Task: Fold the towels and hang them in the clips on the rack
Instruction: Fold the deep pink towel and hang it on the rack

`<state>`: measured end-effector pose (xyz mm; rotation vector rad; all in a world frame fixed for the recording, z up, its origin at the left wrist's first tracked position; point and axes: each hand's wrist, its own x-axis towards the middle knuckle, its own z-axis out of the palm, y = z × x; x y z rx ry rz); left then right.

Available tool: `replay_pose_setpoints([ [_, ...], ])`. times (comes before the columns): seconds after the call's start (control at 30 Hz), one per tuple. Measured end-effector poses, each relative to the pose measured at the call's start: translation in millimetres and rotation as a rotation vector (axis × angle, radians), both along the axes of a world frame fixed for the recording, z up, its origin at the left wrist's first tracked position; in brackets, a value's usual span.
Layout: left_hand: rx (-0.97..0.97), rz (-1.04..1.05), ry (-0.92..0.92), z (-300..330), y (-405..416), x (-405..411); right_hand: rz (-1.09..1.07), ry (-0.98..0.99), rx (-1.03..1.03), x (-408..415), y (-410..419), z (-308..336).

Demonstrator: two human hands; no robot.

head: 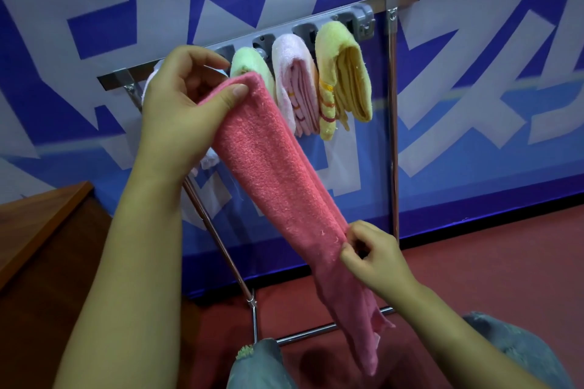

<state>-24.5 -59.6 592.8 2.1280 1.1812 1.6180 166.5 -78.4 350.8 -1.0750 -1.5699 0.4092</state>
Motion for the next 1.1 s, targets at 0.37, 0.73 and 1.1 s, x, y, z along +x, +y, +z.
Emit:
replay_pose_setpoints([
  [0.37,0.036,0.039,0.068,9.4,2.7,4.3,0.136,0.0,-0.032,0.3,-4.8,12.0],
  [0.73,0.004,0.196,-0.107,-27.8,54.3,24.0,0.874,0.165,-0.711,6.2,-5.2,32.2],
  [1.1,-0.805,-0.039,-0.186,-174.1,0.1,-8.1,0.926,0.679,-0.779,10.2,-1.9,44.6],
])
